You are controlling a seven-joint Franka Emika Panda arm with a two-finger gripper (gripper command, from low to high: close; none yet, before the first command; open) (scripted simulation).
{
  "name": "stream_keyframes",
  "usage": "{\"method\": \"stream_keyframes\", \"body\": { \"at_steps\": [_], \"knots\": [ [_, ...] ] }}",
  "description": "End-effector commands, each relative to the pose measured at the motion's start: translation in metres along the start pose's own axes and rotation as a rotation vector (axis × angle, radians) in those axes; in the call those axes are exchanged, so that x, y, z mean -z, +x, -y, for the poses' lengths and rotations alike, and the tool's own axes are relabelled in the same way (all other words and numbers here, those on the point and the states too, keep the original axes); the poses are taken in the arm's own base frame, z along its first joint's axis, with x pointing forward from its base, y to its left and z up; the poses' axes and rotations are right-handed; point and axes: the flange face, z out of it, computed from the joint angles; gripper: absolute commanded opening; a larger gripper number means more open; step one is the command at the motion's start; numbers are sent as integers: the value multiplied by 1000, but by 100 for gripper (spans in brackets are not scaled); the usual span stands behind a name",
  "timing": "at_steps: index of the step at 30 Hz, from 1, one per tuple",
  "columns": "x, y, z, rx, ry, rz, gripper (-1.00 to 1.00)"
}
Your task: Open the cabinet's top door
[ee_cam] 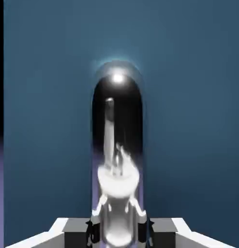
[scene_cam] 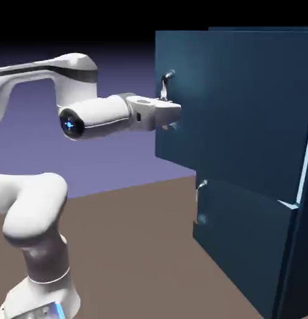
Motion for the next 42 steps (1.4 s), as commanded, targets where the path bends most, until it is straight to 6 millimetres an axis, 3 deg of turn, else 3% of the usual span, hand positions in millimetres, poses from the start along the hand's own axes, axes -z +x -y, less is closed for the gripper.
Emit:
{"method": "stream_keyframes", "body": {
  "at_steps": [1,20,31,42],
  "knots": [
    [7,2,-2,0,12,13,-100],
    [123,56,-56,0,266,266,-100],
    [192,118,-117,0,467,468,-100],
    [230,181,-181,0,645,646,-100]
  ]
}}
